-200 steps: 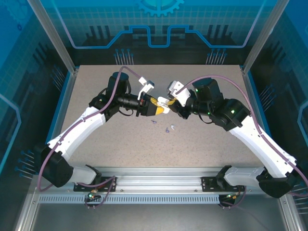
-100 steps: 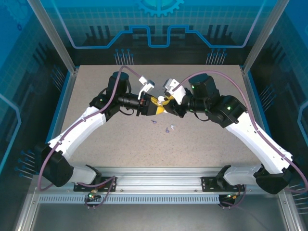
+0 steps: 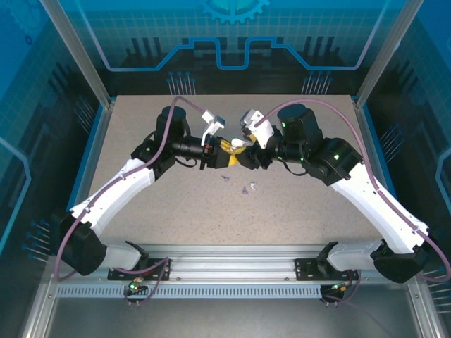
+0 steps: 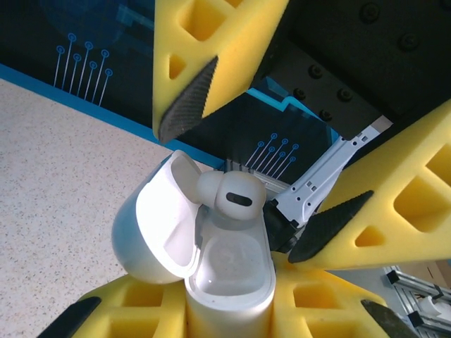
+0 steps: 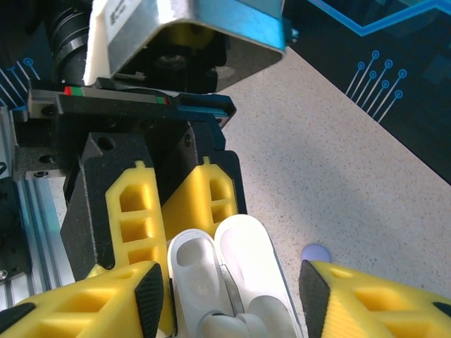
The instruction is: Insert wireless bluetooth earbuds into charging case
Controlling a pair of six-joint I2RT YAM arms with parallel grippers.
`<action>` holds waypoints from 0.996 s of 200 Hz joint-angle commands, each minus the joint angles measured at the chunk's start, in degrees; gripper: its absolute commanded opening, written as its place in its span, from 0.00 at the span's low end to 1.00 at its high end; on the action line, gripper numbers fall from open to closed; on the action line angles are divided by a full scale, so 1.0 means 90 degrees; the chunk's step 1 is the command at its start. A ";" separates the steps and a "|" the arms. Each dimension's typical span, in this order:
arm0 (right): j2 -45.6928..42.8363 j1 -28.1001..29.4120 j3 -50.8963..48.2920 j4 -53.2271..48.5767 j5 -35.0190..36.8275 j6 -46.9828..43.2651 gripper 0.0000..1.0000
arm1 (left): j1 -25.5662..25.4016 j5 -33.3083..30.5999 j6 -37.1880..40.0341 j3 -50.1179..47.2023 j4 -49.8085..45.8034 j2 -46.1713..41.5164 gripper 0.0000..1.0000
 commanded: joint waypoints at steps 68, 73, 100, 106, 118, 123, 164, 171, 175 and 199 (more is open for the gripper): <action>-0.0574 -0.0422 -0.0063 0.0206 0.0167 0.0798 0.62 | -0.0011 -0.0224 0.0250 -0.0308 0.0412 -0.0297 0.06; -0.0566 -0.0442 -0.0054 0.0157 0.0148 0.0815 0.62 | -0.0012 -0.0256 0.0260 -0.0306 0.0414 -0.0314 0.06; -0.0454 -0.0474 -0.0039 -0.0154 -0.0077 0.0771 0.61 | -0.0014 -0.0404 0.0281 -0.0320 0.0450 -0.0356 0.06; -0.0429 -0.0476 -0.0044 -0.0196 -0.0069 0.0768 0.61 | -0.0016 -0.0411 0.0286 -0.0315 0.0456 -0.0356 0.06; -0.0386 -0.0472 -0.0052 -0.0245 -0.0060 0.0777 0.60 | -0.0006 -0.0423 0.0281 -0.0315 0.0451 -0.0356 0.06; -0.0361 -0.0476 -0.0053 -0.0258 -0.0072 0.0779 0.60 | -0.0017 -0.0423 0.0281 -0.0318 0.0459 -0.0356 0.06; -0.0137 -0.0464 0.0024 -0.0296 -0.0262 0.0826 0.59 | -0.0037 -0.0383 0.0377 -0.0298 0.0395 -0.0364 0.06; -0.0092 -0.0465 0.0069 -0.0308 -0.0261 0.0835 0.60 | -0.0045 -0.0396 0.0413 -0.0307 0.0366 -0.0375 0.06; -0.0063 -0.0465 0.0101 -0.0336 -0.0253 0.0840 0.60 | -0.0049 -0.0403 0.0426 -0.0307 0.0363 -0.0375 0.05; 0.0117 -0.0453 0.0266 -0.0510 -0.0141 0.0823 0.61 | -0.0052 -0.0443 0.0447 -0.0306 0.0354 -0.0384 0.06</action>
